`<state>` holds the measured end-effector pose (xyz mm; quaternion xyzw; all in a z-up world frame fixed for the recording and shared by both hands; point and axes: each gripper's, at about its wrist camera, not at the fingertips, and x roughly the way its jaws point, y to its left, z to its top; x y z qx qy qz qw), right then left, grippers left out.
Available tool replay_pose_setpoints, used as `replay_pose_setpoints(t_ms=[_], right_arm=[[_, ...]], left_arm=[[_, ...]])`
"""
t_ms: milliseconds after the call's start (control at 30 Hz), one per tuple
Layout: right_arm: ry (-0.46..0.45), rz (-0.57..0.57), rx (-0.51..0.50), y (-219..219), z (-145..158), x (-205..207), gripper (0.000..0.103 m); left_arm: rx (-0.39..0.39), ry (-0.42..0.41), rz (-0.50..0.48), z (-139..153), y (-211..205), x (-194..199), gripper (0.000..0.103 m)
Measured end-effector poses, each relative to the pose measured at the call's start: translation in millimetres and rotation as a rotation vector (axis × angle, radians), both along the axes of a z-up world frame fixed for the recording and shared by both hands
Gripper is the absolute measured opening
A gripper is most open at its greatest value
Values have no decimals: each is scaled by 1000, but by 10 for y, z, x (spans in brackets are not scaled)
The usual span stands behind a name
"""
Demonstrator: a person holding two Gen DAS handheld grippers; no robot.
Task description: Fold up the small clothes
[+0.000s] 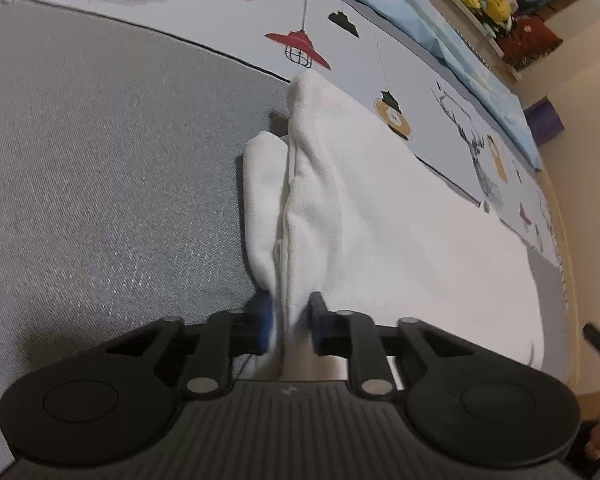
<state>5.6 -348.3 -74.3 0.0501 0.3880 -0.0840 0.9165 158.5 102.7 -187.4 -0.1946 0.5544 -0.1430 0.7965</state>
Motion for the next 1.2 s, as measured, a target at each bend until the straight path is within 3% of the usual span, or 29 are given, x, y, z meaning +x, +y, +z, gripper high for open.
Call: replay_pose_setpoints(t_ms=[200,300,400,500,533,600,633,800,1067,1200], right_arm=[[-57,23,-9,138,172,71,57],[-117,11,-6,89,387,112,57],[-164,-6,-24,-22,580,147,57],[-193,-34,-47,-170,689,162,57],[-196,-53,-38,-234,692,157,57],[-205,-126,39,-404,661,121,57],[-218,-159,84,-475,655,98,57],[-234,-183,125,-527,607,104,57],[-217,-162,122,-558,562,135,57],[-223,-171,146,-603,558,133,58]], left_arm=[[21,-48,-25,148,23,-39,13],[84,-44,26,223,157,-83,13],[76,-20,79,231,384,-116,14],[41,18,79,174,524,-112,20],[40,19,78,158,561,-117,31],[28,30,91,126,649,-113,45],[22,41,95,90,673,-104,47],[-7,41,97,23,660,-56,47],[61,-13,24,37,409,-65,46],[81,-18,20,19,342,-44,33]])
